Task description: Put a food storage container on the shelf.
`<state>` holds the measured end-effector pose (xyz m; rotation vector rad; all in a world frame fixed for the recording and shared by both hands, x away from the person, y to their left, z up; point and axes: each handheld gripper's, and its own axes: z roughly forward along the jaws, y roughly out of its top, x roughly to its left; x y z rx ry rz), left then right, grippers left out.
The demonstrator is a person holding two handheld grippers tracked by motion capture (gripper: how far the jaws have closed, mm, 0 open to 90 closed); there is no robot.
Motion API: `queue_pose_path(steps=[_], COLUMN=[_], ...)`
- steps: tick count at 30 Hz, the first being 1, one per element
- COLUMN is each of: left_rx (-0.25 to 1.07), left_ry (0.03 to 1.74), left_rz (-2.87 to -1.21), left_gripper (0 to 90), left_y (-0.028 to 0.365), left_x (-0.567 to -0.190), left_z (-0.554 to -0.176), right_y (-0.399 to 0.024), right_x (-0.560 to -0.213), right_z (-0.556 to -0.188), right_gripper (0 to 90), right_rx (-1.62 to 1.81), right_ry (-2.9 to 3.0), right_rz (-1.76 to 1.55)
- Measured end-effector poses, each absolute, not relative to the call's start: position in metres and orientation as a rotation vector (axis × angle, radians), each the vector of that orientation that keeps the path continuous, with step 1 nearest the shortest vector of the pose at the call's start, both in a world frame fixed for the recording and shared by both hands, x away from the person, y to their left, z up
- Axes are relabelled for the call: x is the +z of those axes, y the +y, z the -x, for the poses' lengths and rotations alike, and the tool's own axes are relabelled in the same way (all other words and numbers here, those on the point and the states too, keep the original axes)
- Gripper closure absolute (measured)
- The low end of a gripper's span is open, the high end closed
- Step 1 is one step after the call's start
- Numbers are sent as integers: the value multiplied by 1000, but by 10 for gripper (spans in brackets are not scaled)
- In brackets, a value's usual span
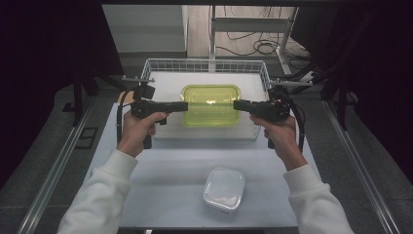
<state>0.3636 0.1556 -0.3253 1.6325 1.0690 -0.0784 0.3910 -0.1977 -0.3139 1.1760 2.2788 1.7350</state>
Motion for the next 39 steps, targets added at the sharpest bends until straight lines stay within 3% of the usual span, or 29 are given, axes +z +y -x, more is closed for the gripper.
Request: queue_pose_path(steps=[23,39], left_rx=[-71,-151], left_ry=[1097,1167], left_rz=[-1623,-1614], left_gripper=[788,790], left_y=[158,159], left_x=[-299,-315], left_z=[-413,-457], right_y=[-195,-193], right_x=[-296,-301], right_z=[-434,-481], right_gripper=[784,787], right_rx=[1770,1697], right_ry=[2262,2308], right_rz=[-1231,-1364])
